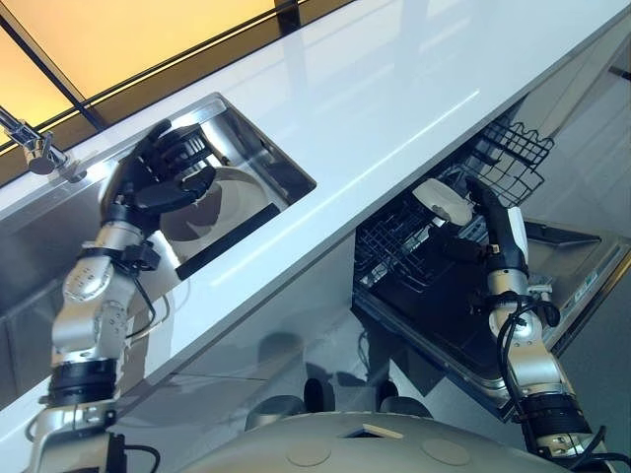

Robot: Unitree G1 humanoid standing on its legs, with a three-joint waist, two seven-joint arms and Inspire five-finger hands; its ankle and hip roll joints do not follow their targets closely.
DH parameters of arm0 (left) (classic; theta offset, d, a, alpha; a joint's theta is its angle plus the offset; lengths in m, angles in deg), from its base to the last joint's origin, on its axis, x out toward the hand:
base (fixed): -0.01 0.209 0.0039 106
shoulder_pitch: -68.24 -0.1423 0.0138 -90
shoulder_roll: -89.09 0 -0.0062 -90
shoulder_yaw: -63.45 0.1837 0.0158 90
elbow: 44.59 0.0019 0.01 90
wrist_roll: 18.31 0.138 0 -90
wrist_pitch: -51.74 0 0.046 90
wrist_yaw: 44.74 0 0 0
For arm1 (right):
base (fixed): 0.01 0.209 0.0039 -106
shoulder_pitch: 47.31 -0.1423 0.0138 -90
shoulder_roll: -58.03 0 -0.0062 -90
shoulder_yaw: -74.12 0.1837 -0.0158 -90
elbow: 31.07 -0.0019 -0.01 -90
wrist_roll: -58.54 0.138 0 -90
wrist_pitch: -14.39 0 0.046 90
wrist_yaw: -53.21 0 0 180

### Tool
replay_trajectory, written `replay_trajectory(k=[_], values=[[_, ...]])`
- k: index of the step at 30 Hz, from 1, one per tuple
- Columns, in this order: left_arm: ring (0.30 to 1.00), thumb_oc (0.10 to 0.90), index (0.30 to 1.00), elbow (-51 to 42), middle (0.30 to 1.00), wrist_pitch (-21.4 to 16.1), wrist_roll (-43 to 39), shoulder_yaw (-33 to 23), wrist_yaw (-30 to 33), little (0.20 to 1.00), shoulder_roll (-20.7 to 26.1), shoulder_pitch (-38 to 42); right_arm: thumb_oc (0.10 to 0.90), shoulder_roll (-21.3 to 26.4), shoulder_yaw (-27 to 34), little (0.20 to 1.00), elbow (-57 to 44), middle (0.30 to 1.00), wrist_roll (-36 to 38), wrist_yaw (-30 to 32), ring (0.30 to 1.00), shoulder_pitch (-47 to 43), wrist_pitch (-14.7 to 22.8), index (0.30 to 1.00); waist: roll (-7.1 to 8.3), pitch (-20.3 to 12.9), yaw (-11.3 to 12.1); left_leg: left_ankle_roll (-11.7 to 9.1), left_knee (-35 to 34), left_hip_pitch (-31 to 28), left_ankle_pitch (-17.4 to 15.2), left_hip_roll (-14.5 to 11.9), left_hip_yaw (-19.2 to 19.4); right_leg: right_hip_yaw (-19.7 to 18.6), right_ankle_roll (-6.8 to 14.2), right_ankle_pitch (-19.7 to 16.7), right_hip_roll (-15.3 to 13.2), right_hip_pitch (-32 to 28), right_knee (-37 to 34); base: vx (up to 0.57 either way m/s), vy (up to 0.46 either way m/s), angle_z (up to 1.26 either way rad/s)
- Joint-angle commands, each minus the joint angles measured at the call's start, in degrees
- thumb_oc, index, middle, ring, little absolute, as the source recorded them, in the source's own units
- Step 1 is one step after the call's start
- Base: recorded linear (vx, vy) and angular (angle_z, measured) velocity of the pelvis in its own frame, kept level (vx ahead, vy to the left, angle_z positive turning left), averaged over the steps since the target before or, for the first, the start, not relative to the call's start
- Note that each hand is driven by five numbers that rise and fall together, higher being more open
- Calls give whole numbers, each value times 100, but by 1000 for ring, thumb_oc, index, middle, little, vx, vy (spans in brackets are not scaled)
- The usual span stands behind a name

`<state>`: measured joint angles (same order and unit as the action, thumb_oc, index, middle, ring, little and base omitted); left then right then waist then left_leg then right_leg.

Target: Pick up plates and place into dishwasher.

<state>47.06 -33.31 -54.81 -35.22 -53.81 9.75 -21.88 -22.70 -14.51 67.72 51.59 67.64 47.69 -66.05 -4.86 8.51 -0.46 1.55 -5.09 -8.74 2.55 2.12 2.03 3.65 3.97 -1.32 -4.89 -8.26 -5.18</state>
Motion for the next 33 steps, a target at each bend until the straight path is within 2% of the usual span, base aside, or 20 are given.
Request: replay_trajectory(k=[1, 13, 19, 20, 21, 22, 25, 27, 30, 33], values=[[900, 800, 900, -182, 900, -414, -126, 347, -162, 900, -88, 258, 800, 166, 275, 900, -564, 900, -65, 170, 900, -527, 557, 900, 41, -162, -172, 111, 286, 57, -704, 205, -58, 181, -10, 823, 463, 354, 769, 0, 0, 0], [900, 800, 900, -83, 900, -368, 104, 224, -105, 900, -31, 165, 800, 211, 359, 900, -603, 900, -54, 122, 900, -480, 541, 900, 54, -161, -176, 115, 299, 46, -710, 189, -44, 184, -14, 822, 459, 348, 769, 0, 0, 0], [900, 800, 900, -42, 900, -470, 287, 237, 38, 900, 19, 225, 800, 222, 314, 900, -585, 900, -47, 131, 900, -528, 537, 900, 58, -169, -164, 126, 315, 57, -713, 205, -74, 176, -17, 831, 456, 358, 791, 0, 0, 0], [853, 745, 853, -60, 853, -486, 371, 218, 124, 845, 31, 225, 800, 225, 318, 900, -582, 900, -32, 119, 900, -522, 537, 900, 59, -171, -163, 129, 315, 59, -713, 209, -86, 166, -19, 832, 457, 361, 793, 0, 0, 0], [420, 240, 420, -51, 420, -572, 508, 213, 236, 340, 40, 234, 800, 224, 323, 900, -580, 900, -25, 106, 900, -519, 533, 900, 61, -172, -164, 131, 312, 58, -715, 210, -94, 165, -19, 834, 457, 362, 795, 0, 0, 0], [300, 100, 300, -43, 300, -615, 659, 211, 344, 200, 50, 243, 800, 219, 323, 900, -573, 900, -18, 106, 900, -517, 531, 900, 62, -173, -160, 132, 309, 57, -715, 212, -101, 165, -19, 835, 456, 363, 798, 0, 0, 0], [300, 100, 300, -71, 300, -897, 1502, 97, 775, 200, 177, 200, 800, 200, 320, 900, -607, 900, -3, 129, 900, -498, 494, 900, 64, -173, -145, 142, 301, 64, -706, 219, -134, 159, -25, 836, 457, 371, 803, 0, 0, 0], [300, 100, 300, -41, 300, -1320, 2400, -19, 1084, 200, 375, 184, 800, 200, 333, 900, -619, 900, 25, 133, 900, -497, 480, 900, 64, -185, -132, 142, 286, 63, -704, 224, -150, 158, -31, 845, 456, 367, 796, 0, 0, 0], [300, 100, 300, -95, 300, -1772, 3717, -226, 1821, 200, 903, 225, 800, 258, 377, 900, -662, 900, 124, 153, 900, -517, 494, 900, 53, -206, -125, 130, 275, 107, -663, 230, -155, 148, -41, 792, 459, 403, 771, -30, -2, 0], [300, 100, 300, -153, 300, -1913, 3927, -490, 2108, 200, 1344, 263, 800, 323, 466, 900, -731, 900, 193, 231, 900, -511, 587, 900, 31, -237, -129, 124, 263, 114, -672, 227, -151, 132, -53, 789, 458, 409, 745, -8, 3, -1]])
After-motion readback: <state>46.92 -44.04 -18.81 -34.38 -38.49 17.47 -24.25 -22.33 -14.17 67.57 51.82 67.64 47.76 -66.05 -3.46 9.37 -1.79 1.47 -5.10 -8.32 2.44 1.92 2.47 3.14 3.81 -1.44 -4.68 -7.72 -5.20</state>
